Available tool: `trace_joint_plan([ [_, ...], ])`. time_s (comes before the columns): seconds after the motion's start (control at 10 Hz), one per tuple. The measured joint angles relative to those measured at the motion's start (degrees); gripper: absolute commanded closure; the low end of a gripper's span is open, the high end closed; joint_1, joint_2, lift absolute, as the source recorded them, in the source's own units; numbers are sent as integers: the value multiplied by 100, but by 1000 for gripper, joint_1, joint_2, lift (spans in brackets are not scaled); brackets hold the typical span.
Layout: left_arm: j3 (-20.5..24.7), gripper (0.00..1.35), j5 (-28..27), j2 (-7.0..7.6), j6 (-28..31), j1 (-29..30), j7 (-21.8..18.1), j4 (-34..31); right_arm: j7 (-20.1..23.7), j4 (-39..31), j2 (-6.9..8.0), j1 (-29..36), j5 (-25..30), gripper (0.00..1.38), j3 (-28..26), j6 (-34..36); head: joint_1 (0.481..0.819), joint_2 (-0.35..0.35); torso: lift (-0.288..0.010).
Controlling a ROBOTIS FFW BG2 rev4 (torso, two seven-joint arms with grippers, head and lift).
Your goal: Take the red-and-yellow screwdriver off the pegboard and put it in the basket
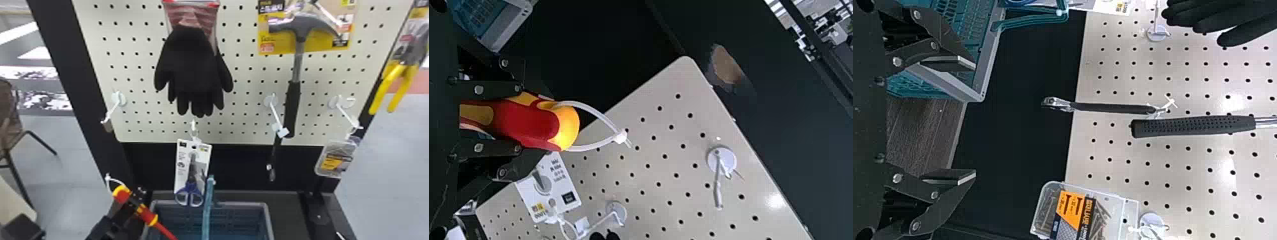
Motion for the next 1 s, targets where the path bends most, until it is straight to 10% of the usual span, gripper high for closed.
trace_joint_plan([
  [1.0,-836,1124,-99,59,-290,-500,-463,1261,96,152,27,-131,0,496,0,-53,549,0,-100],
])
